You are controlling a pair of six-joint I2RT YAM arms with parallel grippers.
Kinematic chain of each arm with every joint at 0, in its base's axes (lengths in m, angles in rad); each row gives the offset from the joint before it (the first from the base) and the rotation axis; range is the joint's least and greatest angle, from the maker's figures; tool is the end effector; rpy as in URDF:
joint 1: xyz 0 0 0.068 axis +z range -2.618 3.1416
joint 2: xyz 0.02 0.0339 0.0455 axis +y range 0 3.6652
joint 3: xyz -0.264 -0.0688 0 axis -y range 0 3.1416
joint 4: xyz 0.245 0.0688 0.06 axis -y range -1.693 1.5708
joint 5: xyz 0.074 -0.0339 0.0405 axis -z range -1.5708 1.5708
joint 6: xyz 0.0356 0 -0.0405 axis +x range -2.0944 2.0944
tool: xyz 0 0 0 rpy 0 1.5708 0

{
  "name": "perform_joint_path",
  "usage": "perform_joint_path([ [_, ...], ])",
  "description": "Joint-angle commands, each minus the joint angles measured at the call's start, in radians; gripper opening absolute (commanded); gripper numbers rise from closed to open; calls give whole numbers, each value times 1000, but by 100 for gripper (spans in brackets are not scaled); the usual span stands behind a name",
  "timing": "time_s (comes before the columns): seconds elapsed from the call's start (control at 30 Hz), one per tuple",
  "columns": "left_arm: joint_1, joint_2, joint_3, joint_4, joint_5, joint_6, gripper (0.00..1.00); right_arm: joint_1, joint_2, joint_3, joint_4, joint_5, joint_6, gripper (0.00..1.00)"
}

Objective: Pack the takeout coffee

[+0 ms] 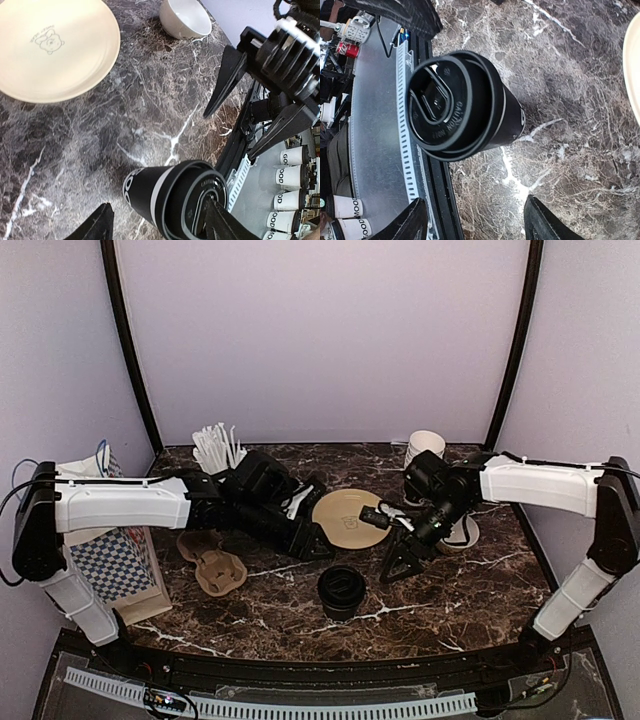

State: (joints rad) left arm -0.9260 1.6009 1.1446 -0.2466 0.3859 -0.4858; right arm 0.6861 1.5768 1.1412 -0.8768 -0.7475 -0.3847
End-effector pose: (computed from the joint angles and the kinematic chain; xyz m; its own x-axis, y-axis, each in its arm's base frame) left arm 0.2032 -0.2925 0.2541 -0.7699 0.3040 -0.5611 0.6260 0.5307 -0.5714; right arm 0.2126 0.2054 0.2317 -0.4686 -0.7394 -0.4835 -0.8360 0.1941 0.5133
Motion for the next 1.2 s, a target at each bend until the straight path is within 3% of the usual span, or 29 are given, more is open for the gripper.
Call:
perform_joint_path([
  [0.0,-4,27,23,43,12,26,64,10,20,-11,76,11,3,66],
  [0.37,-4,-64,-58,59,-38,-8,60,27,149,69,59,-66,20,66],
  [0.63,3,-119,-113,48,-83,-18,60,26,225,121,41,-109,21,58],
  [1.0,8,-166,-181,61,-75,-30,60,1,286,227,61,-44,71,55],
  [1.17,11,-163,-175,33,-100,-66,57,-23,239,220,40,-35,68,58],
])
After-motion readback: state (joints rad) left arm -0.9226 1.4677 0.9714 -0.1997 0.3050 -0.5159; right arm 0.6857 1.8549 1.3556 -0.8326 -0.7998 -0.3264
